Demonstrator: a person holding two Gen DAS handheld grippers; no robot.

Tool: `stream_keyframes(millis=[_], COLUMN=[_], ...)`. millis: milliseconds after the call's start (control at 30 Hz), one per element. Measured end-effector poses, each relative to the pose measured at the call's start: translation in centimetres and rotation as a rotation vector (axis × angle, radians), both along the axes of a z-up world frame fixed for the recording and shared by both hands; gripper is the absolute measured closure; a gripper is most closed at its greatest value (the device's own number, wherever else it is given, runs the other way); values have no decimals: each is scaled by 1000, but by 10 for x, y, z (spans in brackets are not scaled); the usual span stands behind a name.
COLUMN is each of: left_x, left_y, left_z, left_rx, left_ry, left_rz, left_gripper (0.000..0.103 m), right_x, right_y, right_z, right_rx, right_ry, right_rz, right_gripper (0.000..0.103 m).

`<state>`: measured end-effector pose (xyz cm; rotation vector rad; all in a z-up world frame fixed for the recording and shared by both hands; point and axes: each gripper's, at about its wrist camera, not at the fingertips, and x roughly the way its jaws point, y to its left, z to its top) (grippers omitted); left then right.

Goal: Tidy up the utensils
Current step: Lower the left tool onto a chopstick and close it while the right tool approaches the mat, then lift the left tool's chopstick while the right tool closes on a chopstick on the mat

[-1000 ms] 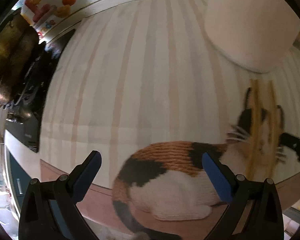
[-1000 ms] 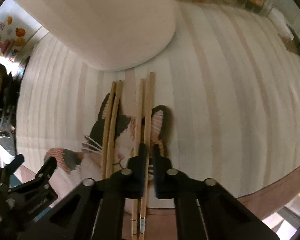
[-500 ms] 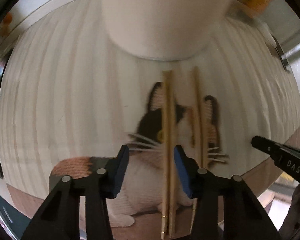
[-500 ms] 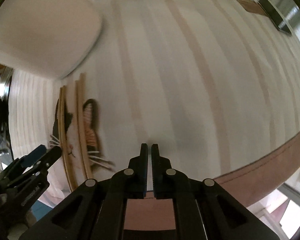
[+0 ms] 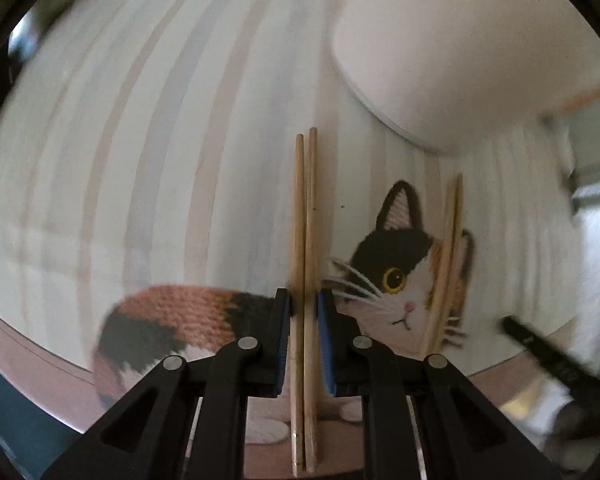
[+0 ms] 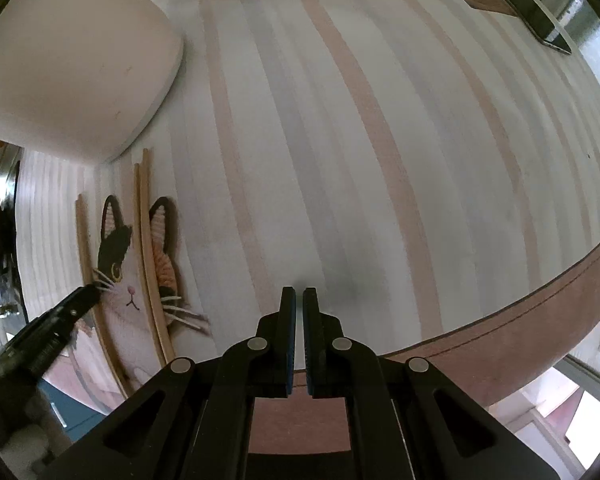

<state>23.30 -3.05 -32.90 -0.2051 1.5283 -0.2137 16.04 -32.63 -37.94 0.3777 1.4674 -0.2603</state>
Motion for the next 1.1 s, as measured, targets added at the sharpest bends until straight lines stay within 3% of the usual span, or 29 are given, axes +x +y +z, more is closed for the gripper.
stream_keyframes(millis=[133,333,467,667,900,1100], left_x=[-3,-3,-2,-1,3,5], left_y=[19,4,2,11,36,20], left_z=[-4,-3,-5,-9,-6,-3], left_rx=[-77,-5,-41,-42,-61,20], left_ry=[19,-12,11,11,22,-13], left_rz=[51,-20,40,20,30,-24], left_gripper=[91,91,91,88,89,88], right_x=[15,34,41,39,31,35], right_y=[15,29,38,57,44,42], right_z=[-3,-2,1,4,10,7], right_rx=[1,1,0,-5,-3,-5], right_ry=[5,8,1,-8,-5,0], right_rz=[25,82,104,98,87,97], right_gripper=[99,99,99,99,99,99])
